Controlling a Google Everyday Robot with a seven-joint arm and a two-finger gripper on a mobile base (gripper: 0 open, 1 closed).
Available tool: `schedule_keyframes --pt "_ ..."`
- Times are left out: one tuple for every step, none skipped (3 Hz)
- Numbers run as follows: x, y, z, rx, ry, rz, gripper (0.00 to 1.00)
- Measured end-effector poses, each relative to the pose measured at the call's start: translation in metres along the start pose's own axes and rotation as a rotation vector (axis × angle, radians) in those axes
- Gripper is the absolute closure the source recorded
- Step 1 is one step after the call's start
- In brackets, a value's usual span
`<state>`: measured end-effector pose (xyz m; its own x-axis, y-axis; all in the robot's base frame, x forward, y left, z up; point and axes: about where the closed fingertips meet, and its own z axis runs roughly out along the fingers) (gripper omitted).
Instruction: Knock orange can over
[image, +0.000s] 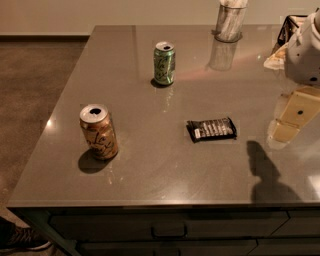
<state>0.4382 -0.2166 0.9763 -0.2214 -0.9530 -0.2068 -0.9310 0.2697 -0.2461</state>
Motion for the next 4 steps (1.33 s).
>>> schedule_keyframes --pt "0.000 0.000 0.000 0.000 0.000 0.000 0.00" --pt "-0.017 0.005 0.000 -0.029 -0.075 -0.015 0.00" --pt "-0.044 0.019 0.007 -0.069 -0.227 -0.036 0.00" --pt "-0.092 0.042 0.007 -0.096 -0.409 -0.058 0.00"
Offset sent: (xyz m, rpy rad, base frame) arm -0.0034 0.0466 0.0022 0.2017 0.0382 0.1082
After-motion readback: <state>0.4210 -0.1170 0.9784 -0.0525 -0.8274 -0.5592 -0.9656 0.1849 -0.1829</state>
